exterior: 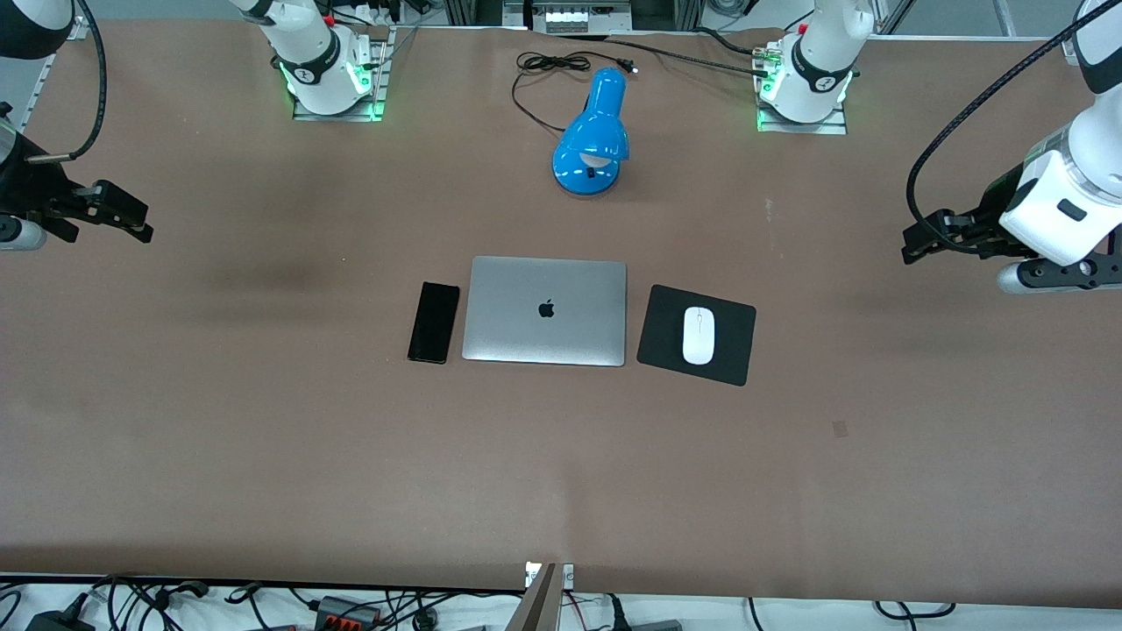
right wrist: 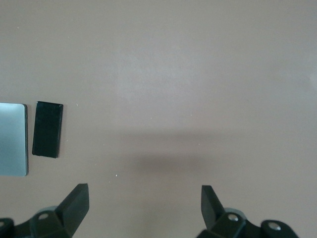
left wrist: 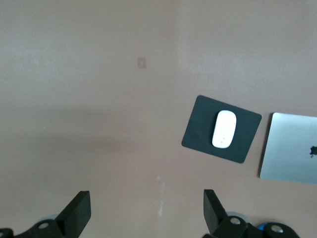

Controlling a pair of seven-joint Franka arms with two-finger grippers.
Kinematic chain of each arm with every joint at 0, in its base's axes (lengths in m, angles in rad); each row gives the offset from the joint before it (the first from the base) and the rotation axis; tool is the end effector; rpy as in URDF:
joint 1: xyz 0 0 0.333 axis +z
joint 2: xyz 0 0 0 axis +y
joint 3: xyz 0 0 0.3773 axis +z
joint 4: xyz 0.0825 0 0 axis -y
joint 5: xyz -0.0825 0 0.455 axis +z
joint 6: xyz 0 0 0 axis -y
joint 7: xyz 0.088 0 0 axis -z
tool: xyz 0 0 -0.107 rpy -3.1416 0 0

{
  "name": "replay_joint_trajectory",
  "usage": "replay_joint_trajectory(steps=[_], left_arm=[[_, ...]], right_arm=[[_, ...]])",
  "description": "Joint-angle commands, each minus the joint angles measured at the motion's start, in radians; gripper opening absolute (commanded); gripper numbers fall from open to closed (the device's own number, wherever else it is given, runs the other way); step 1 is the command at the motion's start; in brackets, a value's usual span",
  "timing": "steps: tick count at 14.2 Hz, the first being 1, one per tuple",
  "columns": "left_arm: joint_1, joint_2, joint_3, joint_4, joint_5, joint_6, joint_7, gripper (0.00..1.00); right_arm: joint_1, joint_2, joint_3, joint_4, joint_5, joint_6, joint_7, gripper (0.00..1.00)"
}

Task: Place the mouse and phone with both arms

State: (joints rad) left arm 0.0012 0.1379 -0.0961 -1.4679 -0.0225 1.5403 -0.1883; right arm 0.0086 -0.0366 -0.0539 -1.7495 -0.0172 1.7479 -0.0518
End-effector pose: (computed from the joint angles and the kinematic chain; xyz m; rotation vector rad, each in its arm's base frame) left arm 0.6690 -0.0613 0.6498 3.1101 0.1462 -0.1078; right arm 0.6217 -0.0303 0.6264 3.1244 0.0144 0.0534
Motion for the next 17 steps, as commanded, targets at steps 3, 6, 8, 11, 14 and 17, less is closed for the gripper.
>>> replay_joint_trajectory(steps=[3, 6, 8, 11, 14, 17], left_arm=[[0.005, 0.014, -0.004, 0.034, -0.005, -0.029, 0.061, 1.00], [0.010, 0.014, -0.004, 0.034, 0.006, -0.029, 0.119, 1.00], [0.010, 0.014, -0.004, 0.034, 0.004, -0.029, 0.119, 1.00], [0.010, 0.014, -0.004, 0.034, 0.003, -0.029, 0.112, 1.00], [0.011, 0.014, -0.002, 0.034, 0.003, -0.029, 0.121, 1.00], [0.011, 0.014, -0.001, 0.034, 0.001, -0.029, 0.121, 1.00]], right_arm=[[0.005, -0.025, -0.003, -0.005, -0.006, -0.031, -0.014, 1.00], [0.005, -0.031, -0.003, -0.005, -0.006, -0.041, -0.014, 1.00], [0.005, -0.031, -0.003, -0.005, -0.007, -0.041, -0.016, 1.00], [0.007, -0.032, -0.001, -0.005, -0.007, -0.042, -0.014, 1.00], [0.007, -0.032, -0.001, -0.005, -0.007, -0.042, -0.014, 1.00], [0.007, -0.032, -0.001, -0.005, -0.007, -0.041, -0.014, 1.00]])
